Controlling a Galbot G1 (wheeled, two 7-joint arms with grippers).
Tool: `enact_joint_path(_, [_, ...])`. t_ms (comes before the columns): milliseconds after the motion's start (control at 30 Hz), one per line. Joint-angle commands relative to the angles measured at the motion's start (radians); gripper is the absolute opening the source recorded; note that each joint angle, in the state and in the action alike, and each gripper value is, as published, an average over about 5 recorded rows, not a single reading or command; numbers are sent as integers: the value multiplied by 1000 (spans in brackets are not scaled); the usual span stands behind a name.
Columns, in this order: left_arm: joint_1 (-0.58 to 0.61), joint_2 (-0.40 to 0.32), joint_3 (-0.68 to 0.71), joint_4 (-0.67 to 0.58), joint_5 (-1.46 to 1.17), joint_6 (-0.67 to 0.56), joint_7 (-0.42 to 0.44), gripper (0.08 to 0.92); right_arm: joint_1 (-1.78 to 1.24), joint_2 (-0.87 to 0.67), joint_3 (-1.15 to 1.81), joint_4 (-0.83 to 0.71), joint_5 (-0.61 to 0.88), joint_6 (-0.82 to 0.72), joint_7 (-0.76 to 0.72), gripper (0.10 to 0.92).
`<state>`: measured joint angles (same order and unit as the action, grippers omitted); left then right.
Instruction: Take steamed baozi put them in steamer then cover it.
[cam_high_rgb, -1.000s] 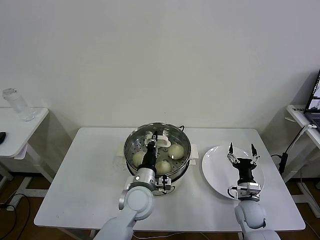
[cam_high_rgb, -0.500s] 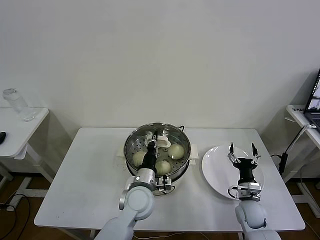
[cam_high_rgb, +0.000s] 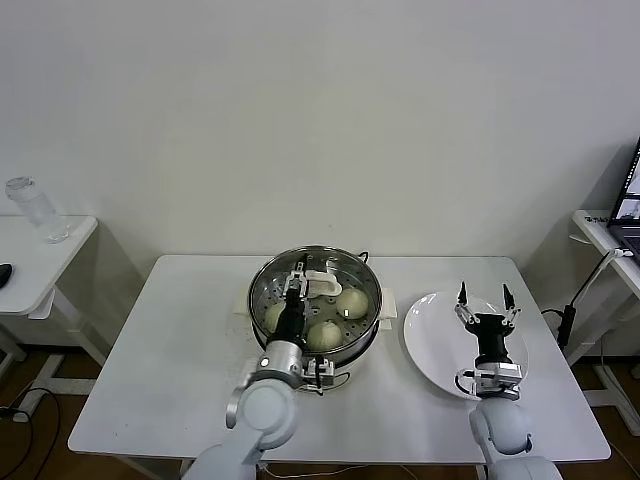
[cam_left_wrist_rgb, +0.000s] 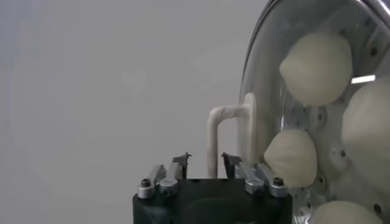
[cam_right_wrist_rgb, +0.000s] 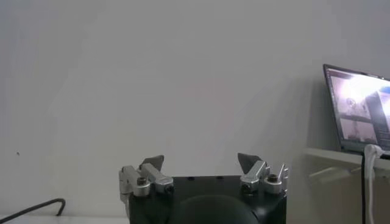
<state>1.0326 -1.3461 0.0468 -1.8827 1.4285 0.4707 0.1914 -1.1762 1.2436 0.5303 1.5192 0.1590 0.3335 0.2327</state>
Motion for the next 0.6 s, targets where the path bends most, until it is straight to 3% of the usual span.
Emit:
enact_joint_path(33, [71,74,-14,-164,-144,-1,25,691,29,-1,18,7,9,-7,4,823])
enact_joint_path(167, [93,89,-4,-206,-197,-4,32,794,42,-8,18,15,16,-14,5,823])
enact_joint_path(333, [114,102,-19,-279,-303,-14,7,822,35,-16,24,24,42,-25,1,823])
enact_joint_path(467, [126,103,-129,-361,-542,-55,-104,823,10,-40,15,45,96,-70,-5,823])
enact_joint_path(600, [140,89,-297,-372,-851,-153,-279,823,-18,-61,-2,72,171,-107,-16,823])
